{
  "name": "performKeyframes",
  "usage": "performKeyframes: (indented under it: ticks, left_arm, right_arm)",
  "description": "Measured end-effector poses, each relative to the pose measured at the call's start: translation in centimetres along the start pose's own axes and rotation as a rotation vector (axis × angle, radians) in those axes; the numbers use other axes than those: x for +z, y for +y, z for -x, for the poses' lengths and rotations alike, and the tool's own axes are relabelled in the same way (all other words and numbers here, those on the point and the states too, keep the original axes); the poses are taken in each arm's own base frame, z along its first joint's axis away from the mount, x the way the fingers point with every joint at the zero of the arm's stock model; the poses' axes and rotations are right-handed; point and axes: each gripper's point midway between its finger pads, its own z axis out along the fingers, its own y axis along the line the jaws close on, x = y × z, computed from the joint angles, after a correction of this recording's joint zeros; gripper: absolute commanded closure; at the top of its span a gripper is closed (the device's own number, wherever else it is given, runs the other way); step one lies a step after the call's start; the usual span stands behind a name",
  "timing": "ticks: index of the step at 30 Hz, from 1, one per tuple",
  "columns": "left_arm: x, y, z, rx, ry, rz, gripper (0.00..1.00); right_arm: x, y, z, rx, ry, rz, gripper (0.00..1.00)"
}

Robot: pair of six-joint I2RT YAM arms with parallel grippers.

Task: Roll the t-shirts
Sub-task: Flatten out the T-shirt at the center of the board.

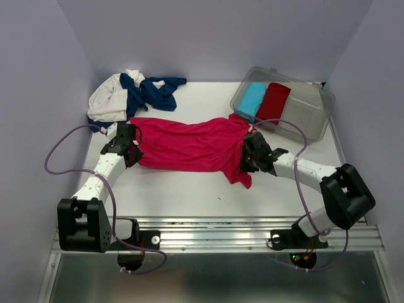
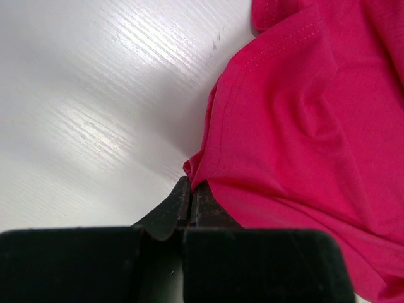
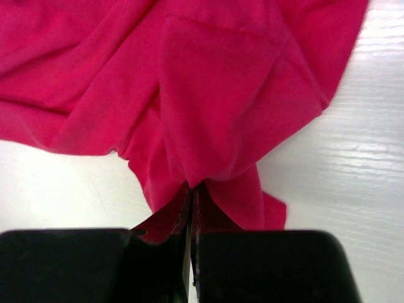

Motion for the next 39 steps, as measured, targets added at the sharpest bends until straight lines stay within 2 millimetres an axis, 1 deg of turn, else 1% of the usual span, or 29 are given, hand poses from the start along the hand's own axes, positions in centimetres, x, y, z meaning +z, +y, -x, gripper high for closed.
performKeyframes:
  ticks: [4, 6, 7, 10, 12, 13, 14, 15, 16, 18, 20, 21, 23, 25, 29, 30, 32, 33, 36, 38, 39]
  left_arm:
    - [0.0, 0.1, 0.1, 0.006, -0.004, 0.005, 1.0]
    - [0.0, 0.3, 0.2, 0.009, -0.012, 0.014, 1.0]
    - [0.0, 0.5, 0.3, 0.011, -0.015, 0.019, 1.0]
    - [-0.1, 0.9, 0.7, 0.013, -0.028, 0.038, 1.0]
    - [-0.2, 1.0, 1.1, 0.012, -0.036, 0.044, 1.0]
    - [-0.2, 1.1, 1.2, 0.01, -0.04, 0.045, 1.0]
    - [-0.2, 1.2, 1.3, 0.01, -0.043, 0.047, 1.0]
    - [-0.2, 1.2, 1.3, 0.011, -0.044, 0.048, 1.0]
    - [-0.2, 1.2, 1.3, 0.011, -0.044, 0.05, 1.0]
    - [-0.2, 1.3, 1.4, 0.012, -0.044, 0.051, 1.0]
    - [-0.2, 1.3, 1.4, 0.013, -0.044, 0.05, 1.0]
    - [-0.2, 1.3, 1.4, 0.014, -0.043, 0.05, 1.0]
    - [-0.2, 1.3, 1.4, 0.015, -0.043, 0.05, 1.0]
    - [-0.2, 1.3, 1.4, 0.017, -0.041, 0.048, 1.0]
    - [-0.2, 1.2, 1.3, 0.018, -0.039, 0.045, 1.0]
    - [-0.2, 1.2, 1.3, 0.018, -0.039, 0.044, 1.0]
    - [-0.2, 1.2, 1.3, 0.018, -0.039, 0.044, 1.0]
    - [-0.2, 1.2, 1.3, 0.018, -0.039, 0.044, 1.0]
    - [-0.2, 1.2, 1.3, 0.018, -0.039, 0.044, 1.0]
    - [-0.2, 1.2, 1.3, 0.018, -0.039, 0.044, 1.0]
    - [-0.2, 1.2, 1.3, 0.018, -0.04, 0.044, 1.0]
  right_arm:
    - [-0.4, -1.2, 1.5, 0.019, -0.051, -0.036, 0.99]
    - [-1.3, -2.5, 3.4, 0.047, -0.103, -0.055, 0.99]
    - [-2.0, -3.6, 4.8, 0.071, -0.146, -0.068, 0.99]
    - [-3.1, -5.8, 6.9, 0.095, -0.205, -0.103, 0.99]
    - [-3.1, -6.6, 7.1, 0.089, -0.202, -0.127, 0.94]
    - [-2.8, -7.2, 6.9, 0.079, -0.186, -0.146, 0.91]
    - [-2.6, -7.5, 6.7, 0.073, -0.176, -0.16, 0.85]
    - [-2.2, -7.9, 6.4, 0.069, -0.159, -0.174, 0.73]
    - [-1.7, -8.4, 5.8, 0.063, -0.132, -0.193, 0.71]
    - [-1.3, -9.3, 5.2, 0.063, -0.103, -0.221, 0.57]
    - [-1.3, -10.2, 4.9, 0.075, -0.086, -0.249, 0.55]
    - [-1.3, -10.5, 4.9, 0.077, -0.083, -0.258, 0.5]
    - [-1.5, -10.7, 5.0, 0.079, -0.086, -0.262, 0.42]
    - [-1.9, -10.6, 5.1, 0.082, -0.093, -0.256, 0.41]
    - [-3.8, -9.5, 5.9, 0.084, -0.143, -0.204, 0.46]
    - [-4.2, -9.2, 6.0, 0.088, -0.153, -0.182, 0.49]
    - [-5.0, -8.5, 5.6, 0.093, -0.162, -0.138, 0.51]
    - [-5.1, -8.0, 5.1, 0.097, -0.153, -0.108, 0.53]
    - [-4.7, -6.9, 3.1, 0.086, -0.102, -0.073, 0.52]
    - [-4.2, -5.3, 1.5, 0.054, -0.053, -0.041, 0.51]
    - [-3.8, -4.1, 0.5, 0.017, -0.029, -0.021, 0.5]
